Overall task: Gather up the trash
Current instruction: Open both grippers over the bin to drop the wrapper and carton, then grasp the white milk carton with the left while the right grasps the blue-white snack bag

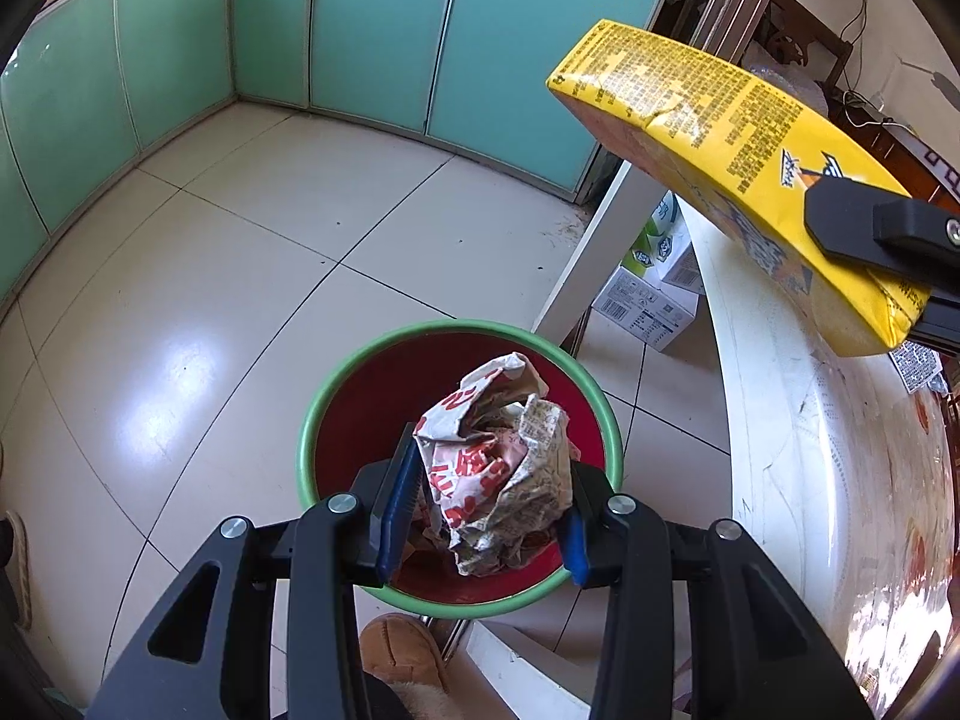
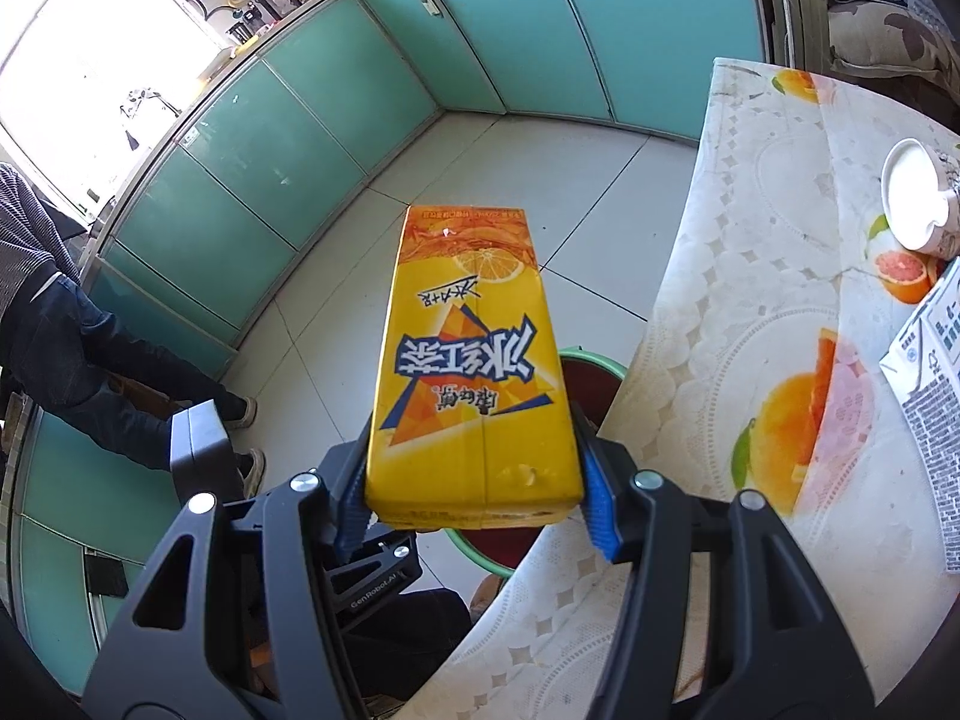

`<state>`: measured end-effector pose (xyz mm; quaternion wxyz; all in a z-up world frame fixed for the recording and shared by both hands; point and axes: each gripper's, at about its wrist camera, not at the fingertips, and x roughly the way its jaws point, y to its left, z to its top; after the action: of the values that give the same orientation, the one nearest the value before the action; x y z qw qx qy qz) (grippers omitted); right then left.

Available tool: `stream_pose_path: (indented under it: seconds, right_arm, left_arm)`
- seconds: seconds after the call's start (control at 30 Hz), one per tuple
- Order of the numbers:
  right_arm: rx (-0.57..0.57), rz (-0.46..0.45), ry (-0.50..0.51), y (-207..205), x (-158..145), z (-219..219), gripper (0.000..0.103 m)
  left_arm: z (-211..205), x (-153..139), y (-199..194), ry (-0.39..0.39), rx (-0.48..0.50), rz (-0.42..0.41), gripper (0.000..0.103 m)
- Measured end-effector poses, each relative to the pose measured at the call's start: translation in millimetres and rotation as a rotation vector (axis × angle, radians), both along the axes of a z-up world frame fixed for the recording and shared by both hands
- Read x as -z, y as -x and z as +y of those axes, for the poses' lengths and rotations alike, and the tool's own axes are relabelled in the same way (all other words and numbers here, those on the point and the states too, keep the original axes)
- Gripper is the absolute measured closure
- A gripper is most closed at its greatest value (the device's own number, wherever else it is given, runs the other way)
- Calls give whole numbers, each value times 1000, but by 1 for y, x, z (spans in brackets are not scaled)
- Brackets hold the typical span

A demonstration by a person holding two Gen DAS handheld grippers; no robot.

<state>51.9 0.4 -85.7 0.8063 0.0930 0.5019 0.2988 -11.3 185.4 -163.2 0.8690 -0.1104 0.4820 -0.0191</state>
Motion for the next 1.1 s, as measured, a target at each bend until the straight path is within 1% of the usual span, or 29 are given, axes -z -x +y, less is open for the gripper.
stream_pose_path:
  seconds: [0.17, 0.23, 0.4, 0.43, 0.5, 0.53, 0.57, 0.73, 0.83, 0.97, 1.03, 1.07, 1.1]
  right_arm:
    - [17, 9, -12, -3, 1, -2, 48]
    - [17, 9, -13, -2, 2, -2, 48]
    - [24, -12, 2, -2, -1, -4, 48]
    - [26, -16, 4, -3, -2, -4, 48]
    - [35, -22, -3, -3, -4, -7, 38]
    - [48, -25, -14, -3, -5, -8, 28]
    - [64, -32, -28, -4, -7, -13, 25]
    - [113, -64, -60, 2, -18, -33, 25]
    - [135, -108, -45, 18, -29, -51, 20]
    - [181, -182, -23, 42, -43, -90, 18]
    - [221, -240, 29, 56, -49, -116, 16]
    - [248, -267, 68, 60, -52, -124, 15]
    - [288, -300, 125, 66, -53, -142, 15]
  left_arm:
    - [4, -2, 3, 12, -18, -15, 64]
    - [3, -1, 4, 15, -23, -14, 58]
    - [-1, -3, 4, 10, -14, -19, 54]
    - [0, -2, 4, 9, -15, -19, 49]
    - [0, -3, 3, 6, -19, -25, 41]
    - [0, -3, 3, 4, -20, -27, 41]
    - [0, -4, 3, 6, -21, -28, 41]
    - [-3, -8, 1, 8, -21, -34, 41]
    - [-5, -10, 3, 6, -13, -40, 41]
    - [-13, -14, 3, -1, 1, -48, 40]
    - [-17, -17, 4, -2, 6, -54, 40]
    - [-19, -19, 5, 3, 8, -57, 40]
    - [-21, -21, 5, 9, 11, -60, 38]
